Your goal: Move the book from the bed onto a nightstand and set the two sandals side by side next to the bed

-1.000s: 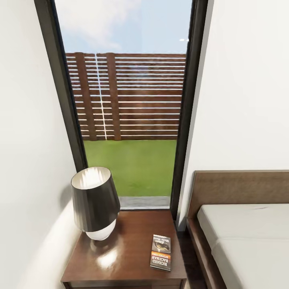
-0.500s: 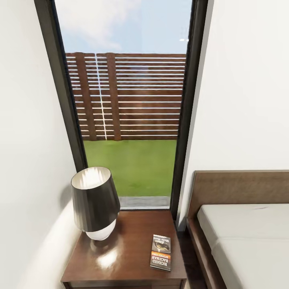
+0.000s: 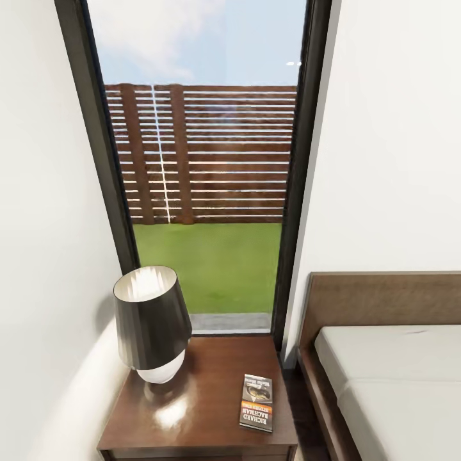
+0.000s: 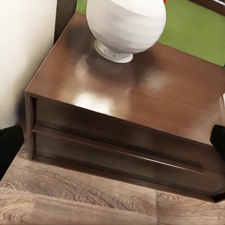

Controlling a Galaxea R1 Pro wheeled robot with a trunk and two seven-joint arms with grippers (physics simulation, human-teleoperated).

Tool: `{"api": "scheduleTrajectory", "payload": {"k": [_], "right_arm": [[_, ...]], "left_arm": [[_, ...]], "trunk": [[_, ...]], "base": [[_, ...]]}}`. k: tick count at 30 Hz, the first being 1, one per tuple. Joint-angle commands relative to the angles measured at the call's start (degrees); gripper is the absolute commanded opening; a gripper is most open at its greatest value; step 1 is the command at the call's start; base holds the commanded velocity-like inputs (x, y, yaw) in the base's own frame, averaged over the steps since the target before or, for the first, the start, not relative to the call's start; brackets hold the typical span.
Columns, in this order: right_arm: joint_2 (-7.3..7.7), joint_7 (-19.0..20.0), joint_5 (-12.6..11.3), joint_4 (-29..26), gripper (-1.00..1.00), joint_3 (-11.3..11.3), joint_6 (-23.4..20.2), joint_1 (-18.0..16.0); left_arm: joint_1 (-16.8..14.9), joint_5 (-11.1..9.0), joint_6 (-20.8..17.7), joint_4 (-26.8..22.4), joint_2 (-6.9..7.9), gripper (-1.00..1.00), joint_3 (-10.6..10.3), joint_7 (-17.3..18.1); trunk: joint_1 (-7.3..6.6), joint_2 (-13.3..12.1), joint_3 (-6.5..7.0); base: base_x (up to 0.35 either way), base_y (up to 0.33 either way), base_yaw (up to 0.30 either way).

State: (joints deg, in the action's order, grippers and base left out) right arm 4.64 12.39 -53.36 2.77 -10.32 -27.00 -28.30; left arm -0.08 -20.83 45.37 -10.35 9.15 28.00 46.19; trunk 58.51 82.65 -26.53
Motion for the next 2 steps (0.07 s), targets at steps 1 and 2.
{"api": "scheduleTrajectory", "payload": {"k": [1,2], "right_arm": [[0.0,0.44,-0.26,0.2,1.0,-0.49,-0.07,-0.09],[-0.01,0.44,-0.26,0.2,1.0,-0.49,-0.07,-0.09]], "left_arm": [[-0.01,-0.57,-0.12,0.02,0.02,1.0,-0.05,0.48],[-0.01,-0.58,-0.11,0.03,0.03,1.0,-0.05,0.43]], "trunk": [[0.0,0.03,-0.05],[0.0,0.03,-0.05]], "base": [[0.0,0.0,0.0],[0.0,0.0,0.0]]}}
